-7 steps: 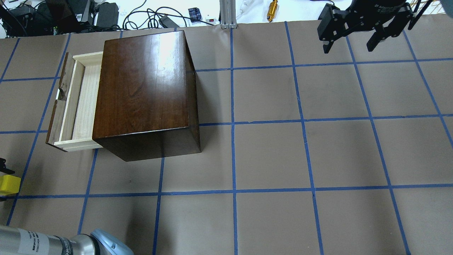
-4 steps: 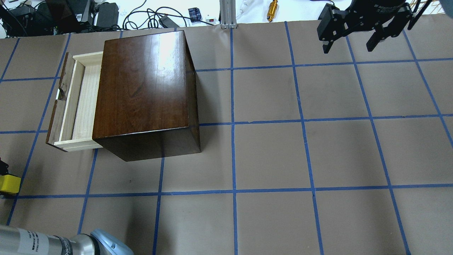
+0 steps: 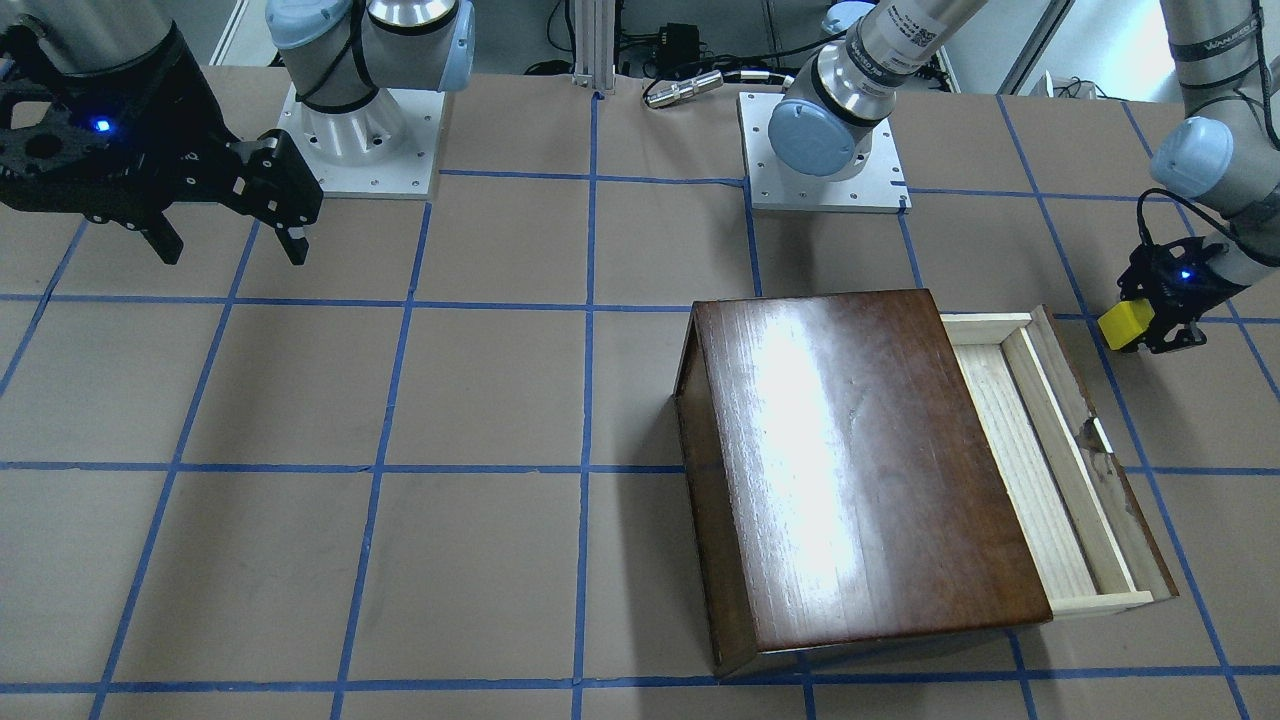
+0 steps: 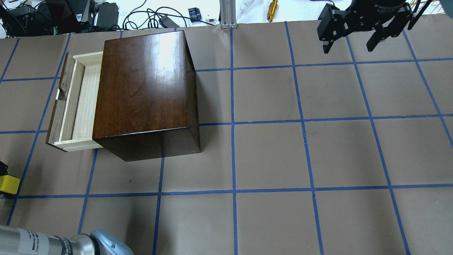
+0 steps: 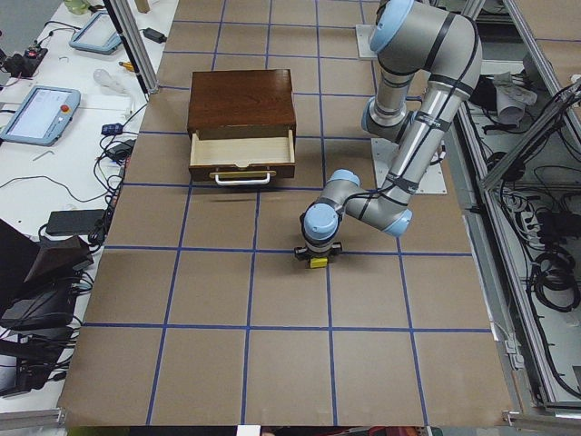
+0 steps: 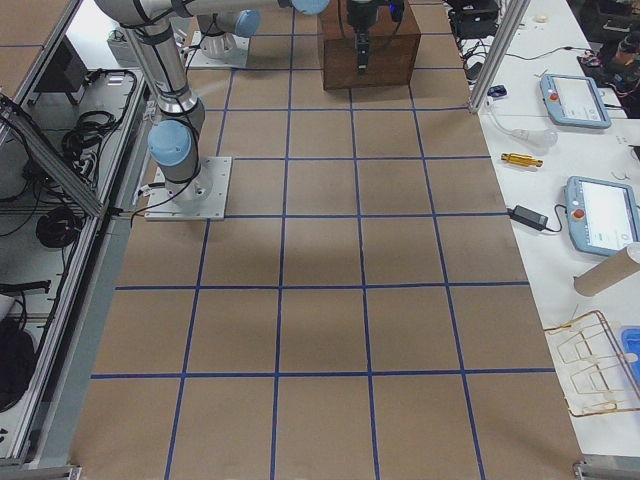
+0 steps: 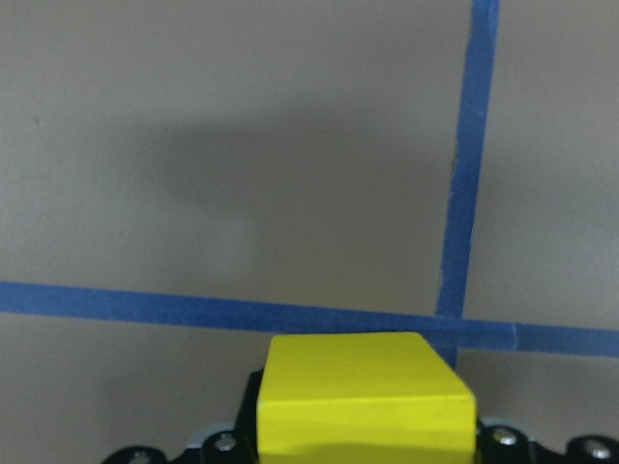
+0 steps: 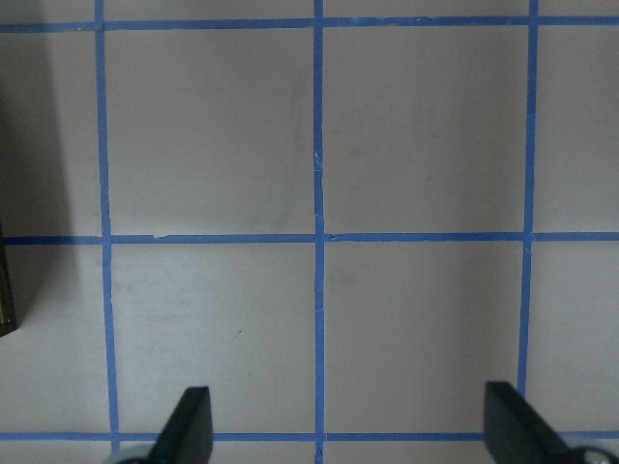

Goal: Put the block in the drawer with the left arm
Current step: 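Lower the left gripper onto the yellow cube and grasp it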

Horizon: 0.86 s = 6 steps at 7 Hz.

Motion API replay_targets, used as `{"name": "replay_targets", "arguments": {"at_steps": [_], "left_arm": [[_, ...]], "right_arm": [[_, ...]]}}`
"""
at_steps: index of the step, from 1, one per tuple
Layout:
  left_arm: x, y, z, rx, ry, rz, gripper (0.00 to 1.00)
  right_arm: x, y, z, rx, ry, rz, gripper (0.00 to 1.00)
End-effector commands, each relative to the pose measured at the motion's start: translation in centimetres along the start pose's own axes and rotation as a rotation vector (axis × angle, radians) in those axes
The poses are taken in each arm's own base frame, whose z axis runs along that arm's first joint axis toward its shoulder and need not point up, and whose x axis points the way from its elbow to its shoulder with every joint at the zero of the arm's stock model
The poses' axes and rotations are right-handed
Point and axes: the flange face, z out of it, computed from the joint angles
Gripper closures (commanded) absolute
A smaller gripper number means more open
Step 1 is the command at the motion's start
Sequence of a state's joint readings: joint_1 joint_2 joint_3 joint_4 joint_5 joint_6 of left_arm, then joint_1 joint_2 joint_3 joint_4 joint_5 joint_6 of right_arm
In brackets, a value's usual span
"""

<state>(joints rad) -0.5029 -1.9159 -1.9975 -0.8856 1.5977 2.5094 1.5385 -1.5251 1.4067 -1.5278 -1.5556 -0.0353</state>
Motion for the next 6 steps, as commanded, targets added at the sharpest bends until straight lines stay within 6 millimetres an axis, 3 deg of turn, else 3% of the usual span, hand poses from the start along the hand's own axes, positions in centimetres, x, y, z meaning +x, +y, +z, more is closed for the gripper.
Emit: {"name": "replay_targets", "arguments": {"at_steps": [1, 2, 3, 5, 6], "left_arm": [[-0.5, -0.2, -2.2, -0.031, -0.027, 0.006, 1.0], [-1.5, -0.2, -5.2, -0.06, -0.072, -0.005, 1.0], [-3.6, -1.7, -9.4, -0.026, -0.084, 0.035, 1.0], [-9.4, -6.9, -19.6, 0.011, -0.038, 0.076, 1.0], [-11.6, -10.5, -22.3, 0.008, -0.033, 0.081, 1.0]], "right_arm": [[0.0, 0.0, -0.1, 0.001, 0.0, 0.0, 0.0], [0.0, 0.0, 0.0, 0.0, 0.0, 0.0, 0.0], [0.0, 0.0, -0.1, 0.001, 0.0, 0.0, 0.0], [0.1, 0.0, 0.0, 0.0, 0.0, 0.001, 0.0], [0.0, 0.0, 0.0, 0.0, 0.0, 0.0, 0.0]]}}
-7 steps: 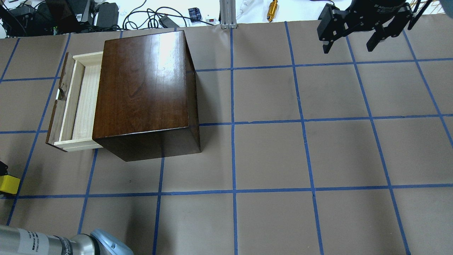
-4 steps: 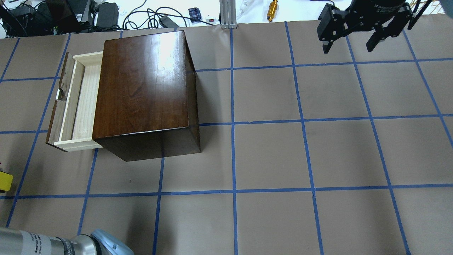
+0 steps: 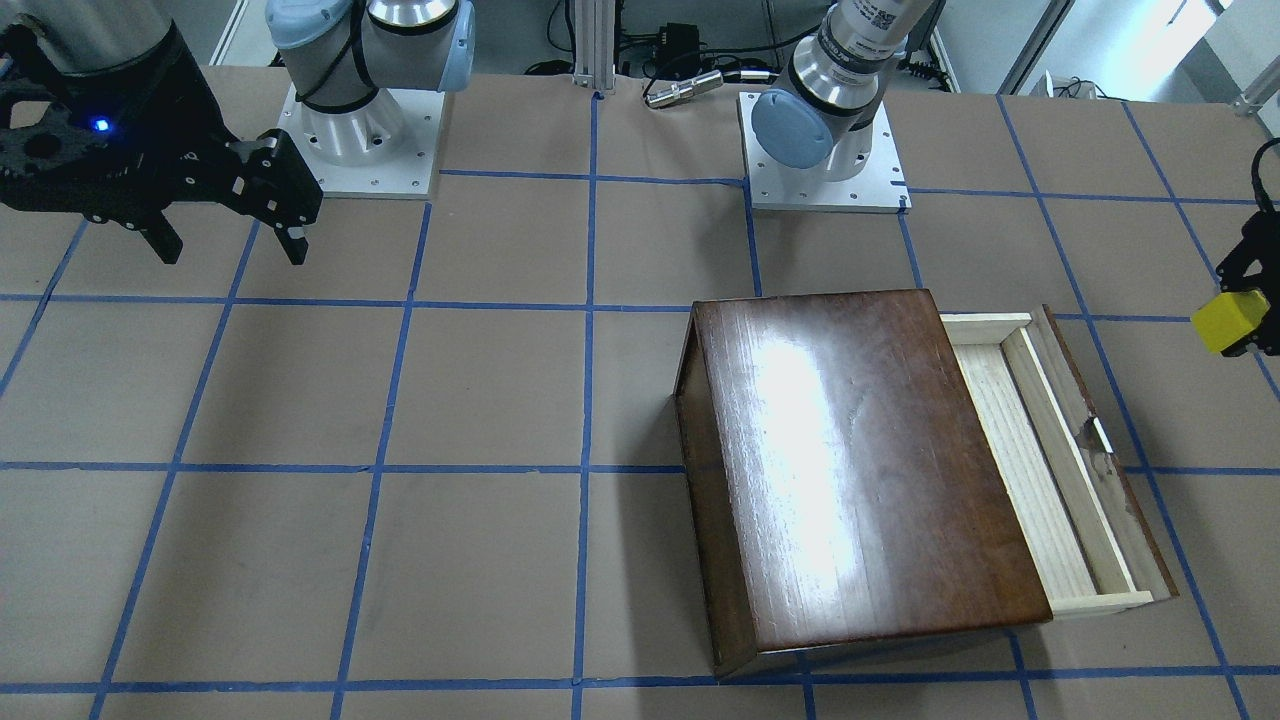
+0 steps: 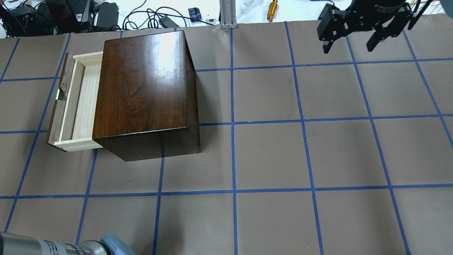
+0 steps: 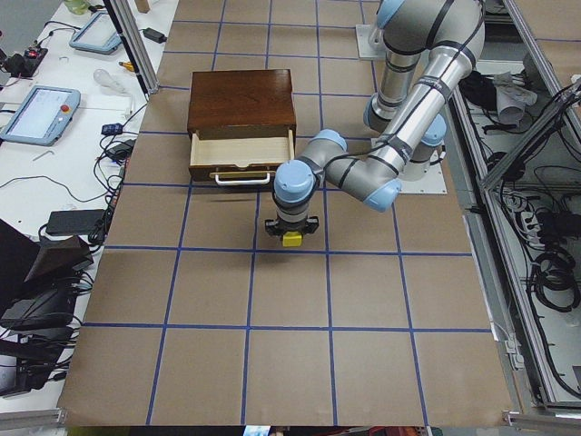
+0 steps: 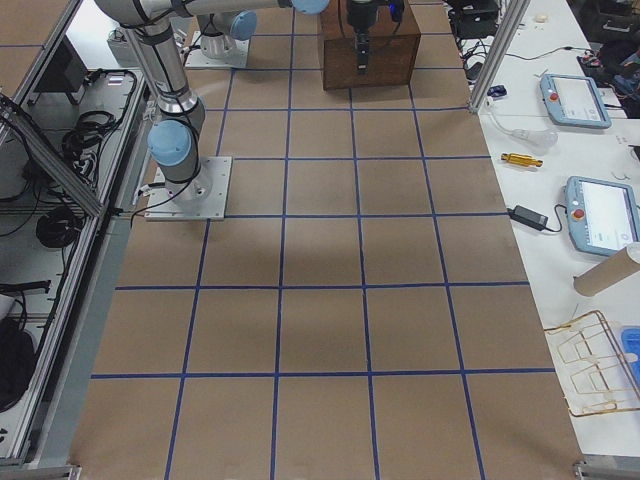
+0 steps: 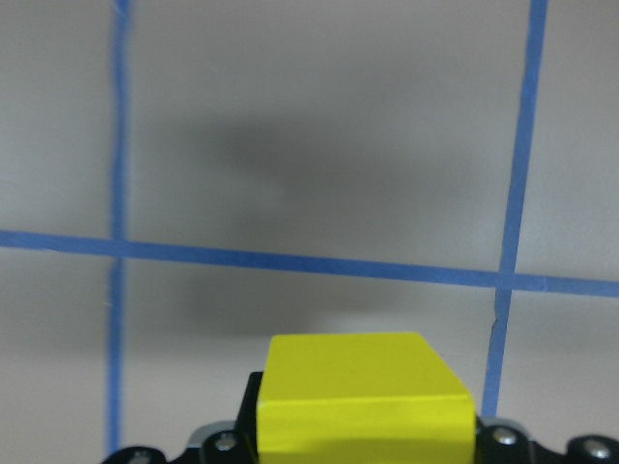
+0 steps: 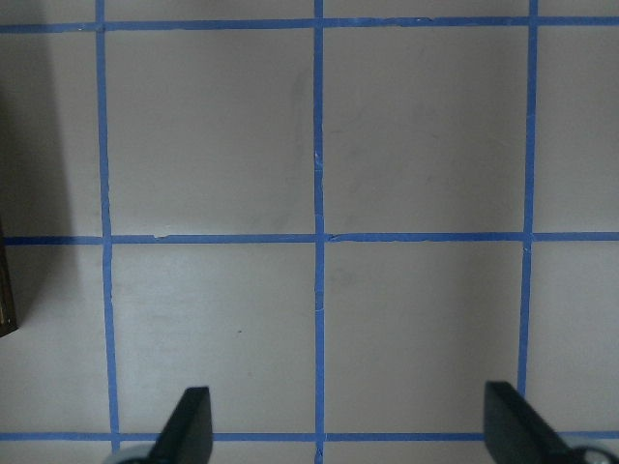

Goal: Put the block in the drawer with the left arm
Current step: 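Carry the yellow cube with the left gripper over the open drawer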

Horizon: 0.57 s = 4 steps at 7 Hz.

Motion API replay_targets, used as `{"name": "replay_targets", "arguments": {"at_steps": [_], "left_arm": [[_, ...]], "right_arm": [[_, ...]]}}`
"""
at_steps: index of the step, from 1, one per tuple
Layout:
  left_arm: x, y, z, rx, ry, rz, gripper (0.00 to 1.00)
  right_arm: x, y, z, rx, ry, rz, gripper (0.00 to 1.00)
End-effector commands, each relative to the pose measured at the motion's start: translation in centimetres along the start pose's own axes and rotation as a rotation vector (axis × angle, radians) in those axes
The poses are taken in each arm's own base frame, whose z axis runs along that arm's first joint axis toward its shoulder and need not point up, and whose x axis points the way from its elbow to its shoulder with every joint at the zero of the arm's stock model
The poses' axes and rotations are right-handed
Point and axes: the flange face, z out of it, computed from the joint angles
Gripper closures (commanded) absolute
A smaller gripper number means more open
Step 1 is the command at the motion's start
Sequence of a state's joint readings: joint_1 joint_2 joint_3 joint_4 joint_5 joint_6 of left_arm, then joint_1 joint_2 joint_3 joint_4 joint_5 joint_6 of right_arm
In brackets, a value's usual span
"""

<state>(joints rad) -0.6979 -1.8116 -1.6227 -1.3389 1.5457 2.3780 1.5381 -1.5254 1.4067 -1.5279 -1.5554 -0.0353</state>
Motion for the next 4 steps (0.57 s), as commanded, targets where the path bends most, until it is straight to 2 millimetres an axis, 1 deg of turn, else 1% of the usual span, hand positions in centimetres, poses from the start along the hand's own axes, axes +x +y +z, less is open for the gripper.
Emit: {"name": "replay_targets", "arguments": {"at_steps": [1, 2, 3, 4], "left_arm": [[-5.5, -8.2, -5.2, -0.01, -0.001, 0.018, 1.0], [-7.5, -13.0, -5.5, -0.018, -0.005, 0.041, 1.0], [-9.4, -16.8, -5.2, -0.018, -0.006, 0.038, 1.0], [-11.0, -21.5, -6.0, -0.029, -0.022, 0.003, 1.0]], "right_arm": [[0.1, 0.0, 0.0, 0.001, 0.0, 0.001, 0.0], [0.1, 0.0, 0.0, 0.001, 0.0, 0.003, 0.0], [0.0, 0.0, 0.0, 0.001, 0.0, 0.001, 0.0], [0.0, 0.0, 0.0, -0.001, 0.0, 0.001, 0.0]]}}
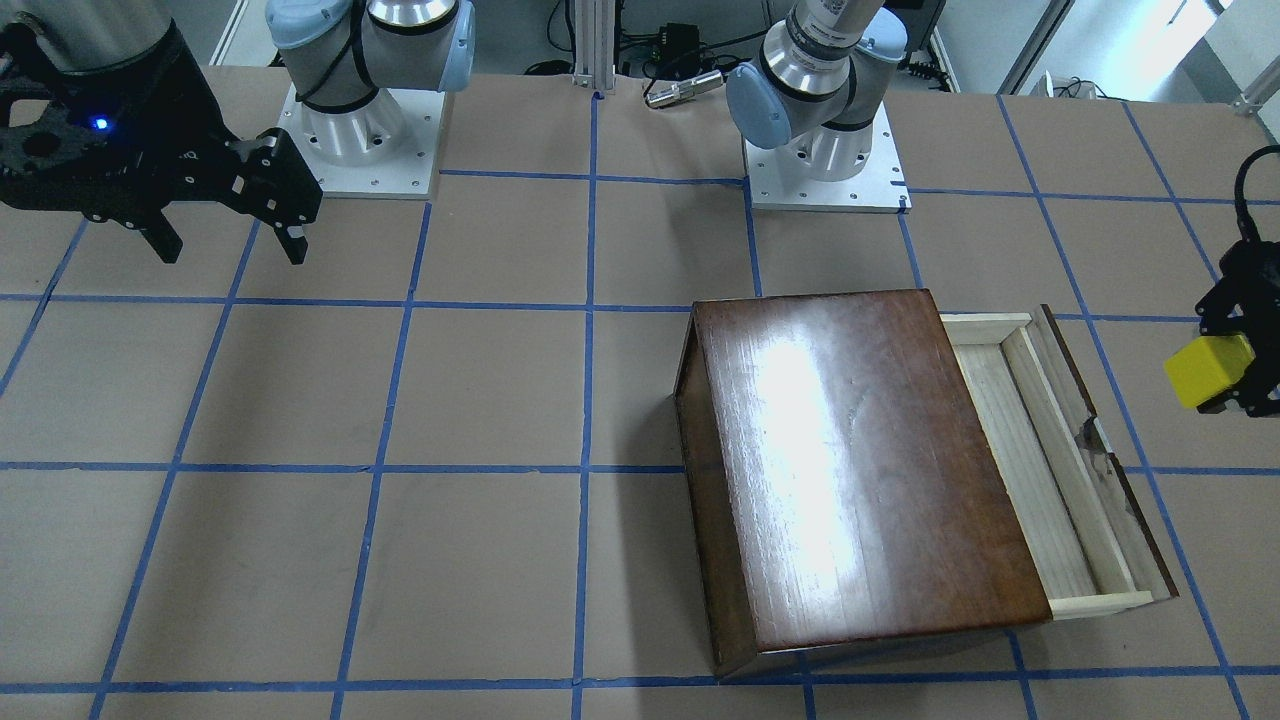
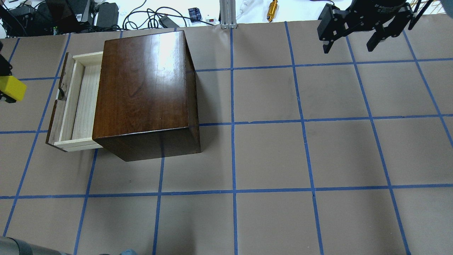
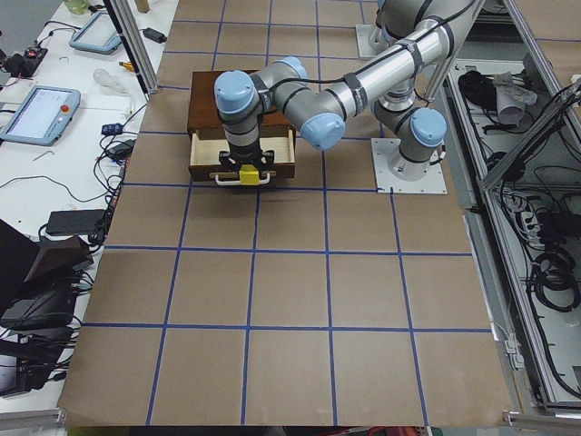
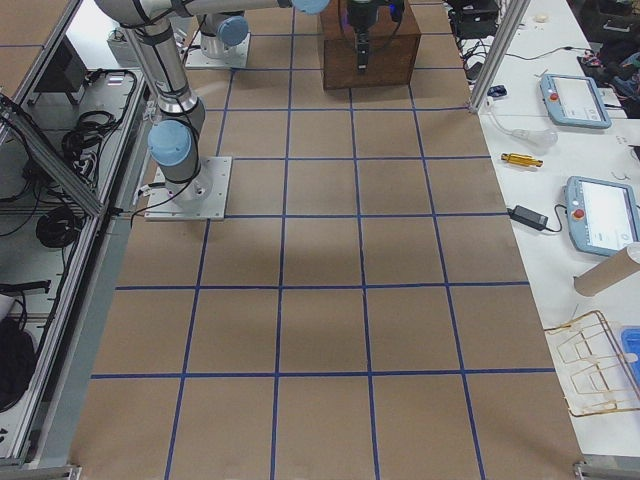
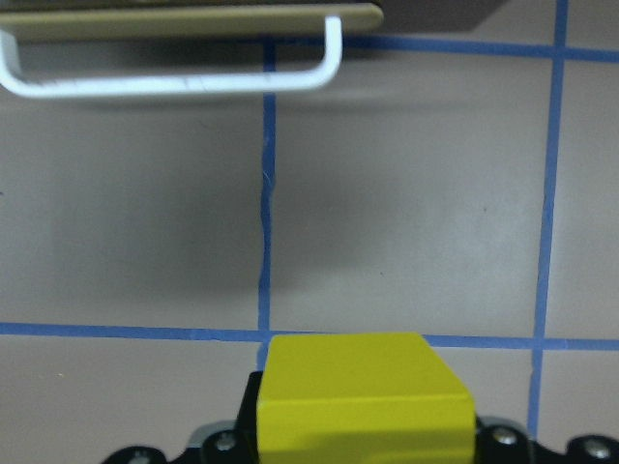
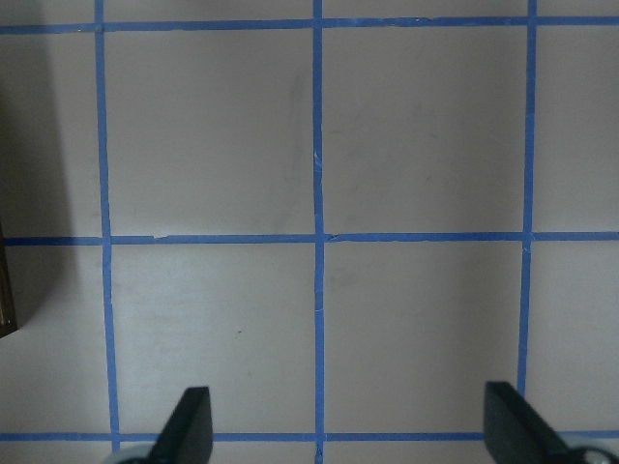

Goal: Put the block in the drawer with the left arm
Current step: 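Carry the yellow cube with the left gripper over the open drawer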

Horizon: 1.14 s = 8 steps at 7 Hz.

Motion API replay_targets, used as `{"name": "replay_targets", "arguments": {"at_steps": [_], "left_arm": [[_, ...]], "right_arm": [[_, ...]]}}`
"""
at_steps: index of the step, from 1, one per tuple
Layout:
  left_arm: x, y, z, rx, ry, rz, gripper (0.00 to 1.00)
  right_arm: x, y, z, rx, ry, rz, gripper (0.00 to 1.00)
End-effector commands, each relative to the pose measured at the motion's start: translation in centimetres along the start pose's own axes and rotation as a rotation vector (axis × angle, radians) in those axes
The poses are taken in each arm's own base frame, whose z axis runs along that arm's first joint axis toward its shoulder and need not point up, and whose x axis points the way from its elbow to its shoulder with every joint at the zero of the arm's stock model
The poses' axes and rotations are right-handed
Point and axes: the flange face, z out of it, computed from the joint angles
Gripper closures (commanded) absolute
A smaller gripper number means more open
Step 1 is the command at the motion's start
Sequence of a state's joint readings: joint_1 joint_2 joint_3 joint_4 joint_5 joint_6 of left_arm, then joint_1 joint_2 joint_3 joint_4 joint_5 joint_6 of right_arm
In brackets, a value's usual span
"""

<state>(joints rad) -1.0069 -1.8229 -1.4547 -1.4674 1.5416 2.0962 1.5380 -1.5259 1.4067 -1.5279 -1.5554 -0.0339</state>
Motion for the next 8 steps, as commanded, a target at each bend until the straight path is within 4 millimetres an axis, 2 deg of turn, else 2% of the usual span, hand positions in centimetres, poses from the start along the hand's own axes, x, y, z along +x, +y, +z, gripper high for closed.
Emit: {"name": "replay_targets", "arguments": {"at_steps": [1, 2, 3, 5, 8], "left_arm": [[-2.8, -8.8, 0.1, 0.006, 0.012, -0.063, 1.0], [-3.7, -9.9, 1.5, 0.048, 0.015, -0.069, 1.0], [-4.2, -9.7, 3.0, 0.062, 0.032, -0.052, 1.0], [-4.5, -9.7, 4.6, 0.054, 0.057, -0.012, 1.0], [-3.4, -10.5, 7.9, 0.064, 0.083, 0.013, 1.0]], "right_arm": [[0.0, 0.0, 0.0, 0.0, 0.0, 0.0, 0.0], [0.0, 0.0, 0.0, 0.0, 0.0, 0.0, 0.0], [0.0, 0.0, 0.0, 0.0, 0.0, -0.002, 0.0], [0.1, 0.0, 0.0, 0.0, 0.002, 0.0, 0.0], [0.0, 0.0, 0.1, -0.001, 0.001, -0.002, 0.0]]}}
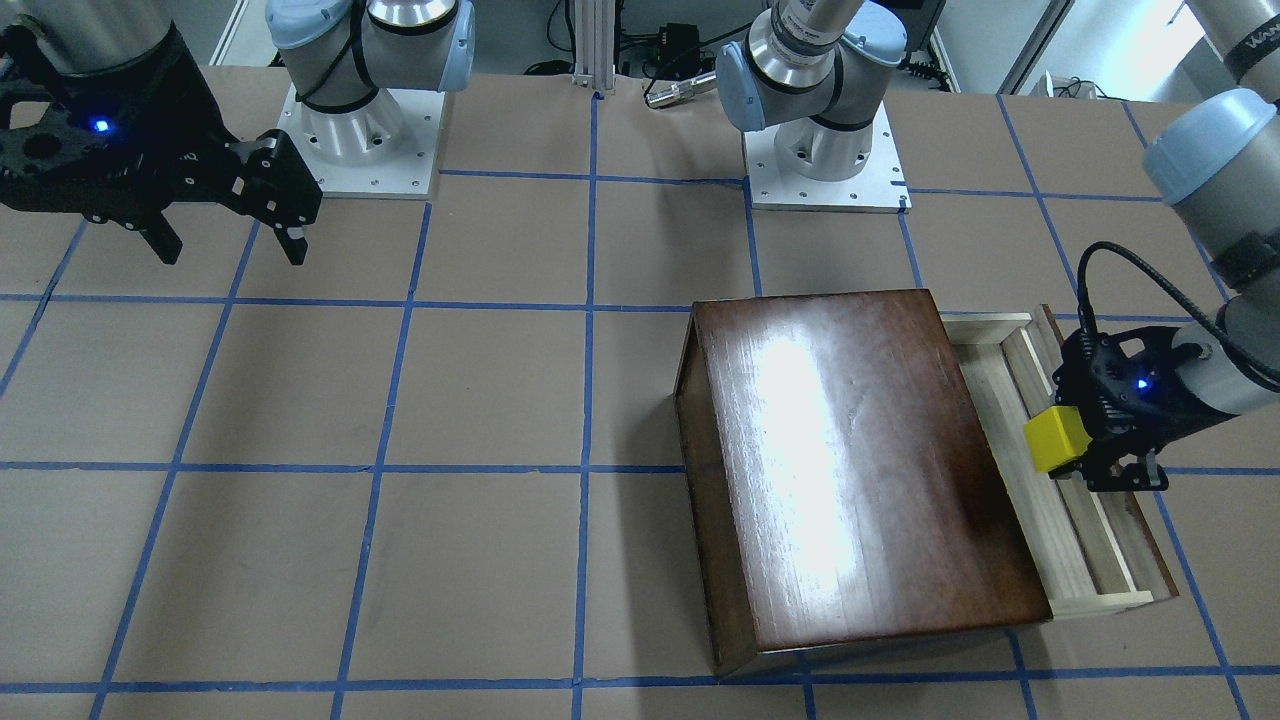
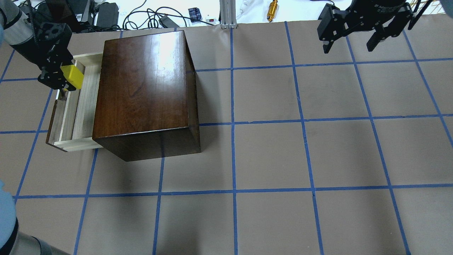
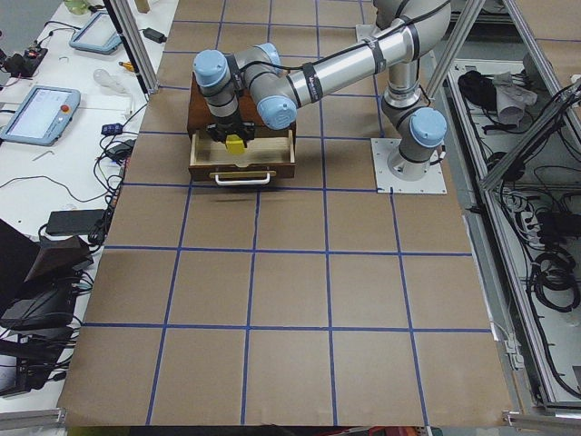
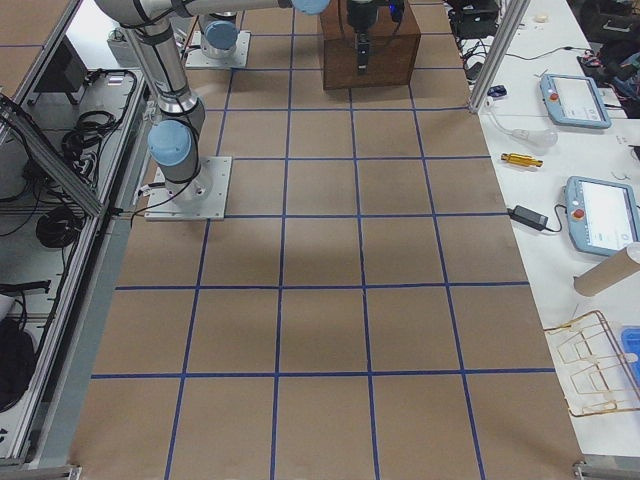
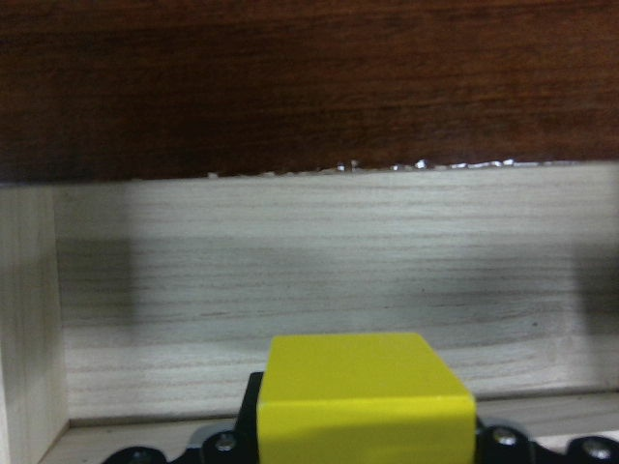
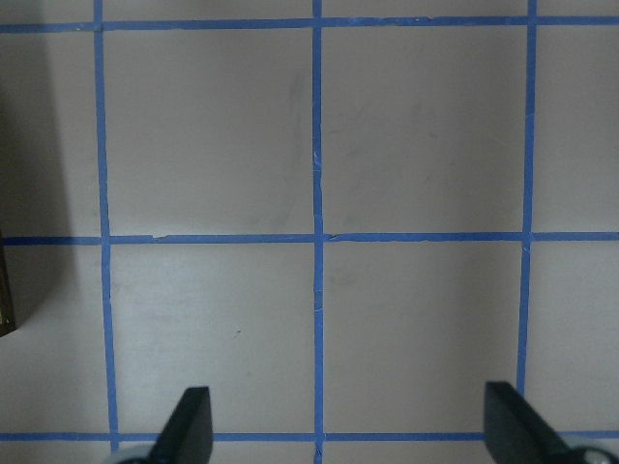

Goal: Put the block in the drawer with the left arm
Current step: 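Carry the yellow cube with the left gripper over the open drawer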

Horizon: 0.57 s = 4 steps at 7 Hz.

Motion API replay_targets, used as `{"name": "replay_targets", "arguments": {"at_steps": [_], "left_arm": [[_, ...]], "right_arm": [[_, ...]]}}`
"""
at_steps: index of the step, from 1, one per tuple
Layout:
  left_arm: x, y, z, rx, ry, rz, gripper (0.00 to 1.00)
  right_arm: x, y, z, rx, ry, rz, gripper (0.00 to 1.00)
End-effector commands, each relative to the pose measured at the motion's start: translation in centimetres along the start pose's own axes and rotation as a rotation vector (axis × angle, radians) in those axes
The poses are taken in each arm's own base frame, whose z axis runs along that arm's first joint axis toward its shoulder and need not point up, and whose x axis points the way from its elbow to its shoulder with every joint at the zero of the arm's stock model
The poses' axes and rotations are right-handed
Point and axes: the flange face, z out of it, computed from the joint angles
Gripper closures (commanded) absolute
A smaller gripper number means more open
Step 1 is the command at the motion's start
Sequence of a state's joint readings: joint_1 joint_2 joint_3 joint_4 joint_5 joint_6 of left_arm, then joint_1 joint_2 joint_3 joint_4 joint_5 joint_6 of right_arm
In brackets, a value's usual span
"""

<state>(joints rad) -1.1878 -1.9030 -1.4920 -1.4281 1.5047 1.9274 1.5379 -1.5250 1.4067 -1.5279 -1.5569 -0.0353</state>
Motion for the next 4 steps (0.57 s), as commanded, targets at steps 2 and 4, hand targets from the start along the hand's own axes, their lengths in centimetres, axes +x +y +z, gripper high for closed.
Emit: {"name": "replay_targets", "arguments": {"at_steps": [2, 4], "left_arm": [[0.6, -0.1, 2.4, 0.001, 0.004, 0.018, 1.0], [1.1, -0.2, 3.7, 0.012, 0.028, 0.008, 0.5]], "right_arm": [[-0.1, 0.1, -0.1, 0.001, -0.001, -0.001, 0.0], [0.0, 0.0, 0.0, 0.0, -0.002, -0.001, 0.0]]}}
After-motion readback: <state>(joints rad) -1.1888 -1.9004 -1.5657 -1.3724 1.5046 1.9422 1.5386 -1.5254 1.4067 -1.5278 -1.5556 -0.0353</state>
